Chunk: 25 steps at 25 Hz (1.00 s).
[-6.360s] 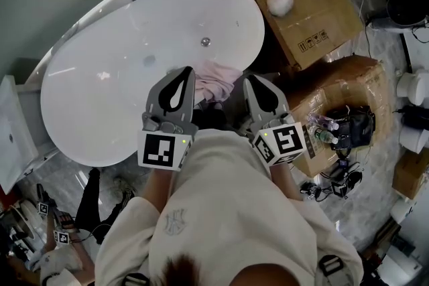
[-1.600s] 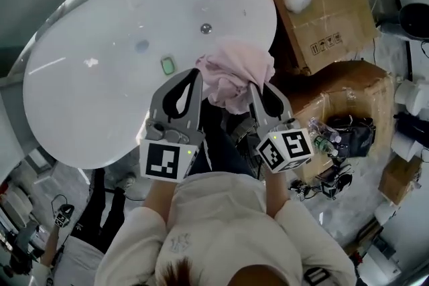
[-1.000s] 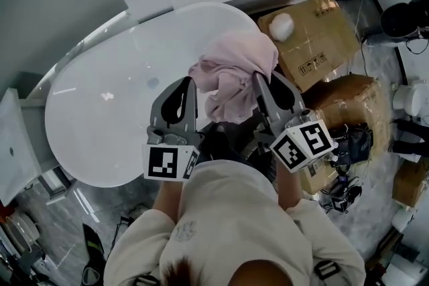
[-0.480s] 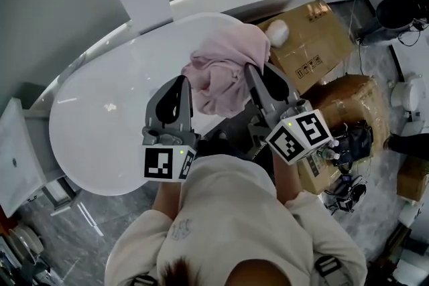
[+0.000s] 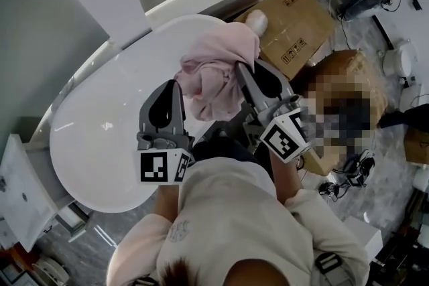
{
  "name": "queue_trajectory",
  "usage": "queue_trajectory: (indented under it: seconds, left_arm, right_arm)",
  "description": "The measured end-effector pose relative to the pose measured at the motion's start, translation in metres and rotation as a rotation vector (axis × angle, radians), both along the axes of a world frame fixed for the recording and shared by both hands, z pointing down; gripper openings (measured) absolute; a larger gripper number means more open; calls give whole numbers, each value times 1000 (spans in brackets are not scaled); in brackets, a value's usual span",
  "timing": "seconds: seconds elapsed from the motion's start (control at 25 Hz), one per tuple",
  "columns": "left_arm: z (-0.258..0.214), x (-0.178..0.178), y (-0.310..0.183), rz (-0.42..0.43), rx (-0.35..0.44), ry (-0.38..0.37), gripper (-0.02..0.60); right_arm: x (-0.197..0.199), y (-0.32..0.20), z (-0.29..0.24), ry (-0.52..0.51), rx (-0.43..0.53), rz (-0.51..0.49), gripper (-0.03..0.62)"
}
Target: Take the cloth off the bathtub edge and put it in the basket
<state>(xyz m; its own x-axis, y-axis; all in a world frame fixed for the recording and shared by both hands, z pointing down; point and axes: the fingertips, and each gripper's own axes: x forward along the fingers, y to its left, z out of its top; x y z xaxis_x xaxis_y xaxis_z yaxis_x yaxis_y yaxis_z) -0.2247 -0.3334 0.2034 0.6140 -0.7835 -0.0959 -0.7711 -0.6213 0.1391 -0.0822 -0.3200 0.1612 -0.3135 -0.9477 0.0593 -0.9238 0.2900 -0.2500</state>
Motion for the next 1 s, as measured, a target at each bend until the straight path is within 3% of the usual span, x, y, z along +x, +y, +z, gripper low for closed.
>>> queue_trajectory:
  seconds: [0.52,1.0]
  left_arm:
    - [-2,94,39,231,27,-23,49]
    - [-11,189,120,428,63,-39,49]
  right_arm:
    - [81,68,-24,-22,72,209,51]
    - [169,171,-25,9,89,421,52]
